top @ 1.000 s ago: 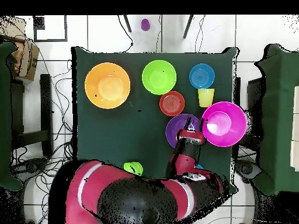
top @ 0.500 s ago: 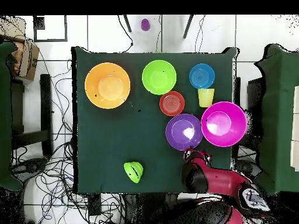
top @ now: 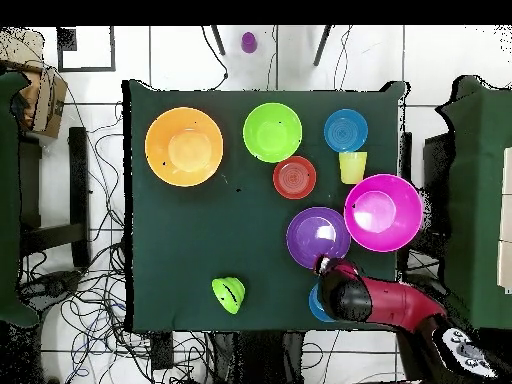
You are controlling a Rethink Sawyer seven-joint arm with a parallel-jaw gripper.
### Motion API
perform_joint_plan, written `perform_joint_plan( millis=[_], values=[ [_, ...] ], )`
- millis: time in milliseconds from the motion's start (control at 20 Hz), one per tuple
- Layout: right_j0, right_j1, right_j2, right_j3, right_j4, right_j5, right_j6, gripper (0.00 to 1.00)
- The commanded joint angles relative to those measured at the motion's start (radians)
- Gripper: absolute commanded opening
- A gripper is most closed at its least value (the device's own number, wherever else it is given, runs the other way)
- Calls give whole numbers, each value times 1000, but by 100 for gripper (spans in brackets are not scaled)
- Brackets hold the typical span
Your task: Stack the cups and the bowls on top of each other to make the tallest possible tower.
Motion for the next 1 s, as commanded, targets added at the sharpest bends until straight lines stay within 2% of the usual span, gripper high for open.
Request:
perform_joint_plan(
  millis=[50, 650, 850, 1000],
  values=[
    [41, -29, 186, 18, -62, 42, -57, 100],
    [0, -111, 228, 69, -87, 78, -76, 100],
    [-19, -162, 254, 90, -66, 139, -107, 100],
    [-58, -231, 315, 110, -17, 234, -160, 100]
  ],
)
